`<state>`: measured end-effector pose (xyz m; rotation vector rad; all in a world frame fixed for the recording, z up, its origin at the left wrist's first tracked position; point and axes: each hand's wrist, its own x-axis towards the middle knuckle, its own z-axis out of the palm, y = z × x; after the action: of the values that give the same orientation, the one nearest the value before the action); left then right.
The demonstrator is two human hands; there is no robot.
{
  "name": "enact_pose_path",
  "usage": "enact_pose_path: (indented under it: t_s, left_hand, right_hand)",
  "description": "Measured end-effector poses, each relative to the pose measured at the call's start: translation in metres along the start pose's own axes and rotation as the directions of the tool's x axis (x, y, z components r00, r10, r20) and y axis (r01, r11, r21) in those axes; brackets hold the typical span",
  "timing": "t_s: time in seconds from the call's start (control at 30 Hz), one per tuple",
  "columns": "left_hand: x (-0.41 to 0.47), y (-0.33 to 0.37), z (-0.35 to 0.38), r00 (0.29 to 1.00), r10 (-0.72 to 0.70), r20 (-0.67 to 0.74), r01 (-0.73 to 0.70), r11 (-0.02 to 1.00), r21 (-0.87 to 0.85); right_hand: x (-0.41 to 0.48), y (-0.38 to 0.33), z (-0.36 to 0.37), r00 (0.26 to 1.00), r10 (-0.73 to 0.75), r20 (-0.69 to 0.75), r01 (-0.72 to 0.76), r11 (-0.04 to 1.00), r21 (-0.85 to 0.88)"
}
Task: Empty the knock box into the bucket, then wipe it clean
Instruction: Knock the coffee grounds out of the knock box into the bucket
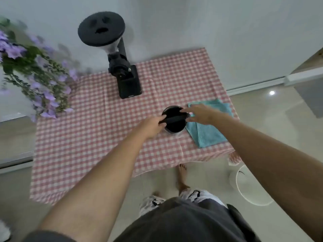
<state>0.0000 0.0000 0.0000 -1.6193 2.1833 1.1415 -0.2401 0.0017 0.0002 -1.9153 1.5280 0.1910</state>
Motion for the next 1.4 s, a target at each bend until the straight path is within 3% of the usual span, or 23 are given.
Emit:
enact_pose_path:
  t_s: [0.27, 0.5, 0.77, 1.0, 1.23, 1.4]
  left_hand:
    - [0.029, 0.014, 0.006, 0.997, -0.073, 0.021, 0.071, 0.994, 0.083]
    - [0.037, 0.013, 0.009, 0.988, -0.153, -0.016, 0.153, 0.987, 0.052]
    - [0.027, 0.021, -0.004, 0.999, -0.045, 0.015, 0.045, 0.998, 0.048]
    - [0.008, 0.033, -0.003, 0.996, 0.085, 0.012, -0.085, 0.995, 0.053]
    - [-0.011, 0.039, 0.014, 0.985, 0.028, 0.167, 0.016, 0.966, -0.258]
    - [-0.026, 0.060, 0.042, 0.964, 0.000, 0.265, 0.147, 0.832, -0.535]
  right_hand:
    - [0.007, 0.011, 0.004, 0.999, -0.023, -0.024, 0.022, 1.000, -0.020]
    - [0.012, 0.013, 0.010, 0.994, -0.061, -0.095, 0.064, 0.998, 0.029]
    - [-0.005, 0.012, 0.006, 0.985, -0.014, -0.174, 0.034, 0.993, 0.116]
    - [-0.040, 0.010, 0.016, 0.958, 0.121, -0.258, -0.059, 0.970, 0.238]
    - [-0.100, 0.003, 0.040, 0.921, 0.229, -0.314, -0.133, 0.945, 0.300]
    - [-0.157, 0.009, 0.055, 0.890, 0.301, -0.342, -0.167, 0.914, 0.369]
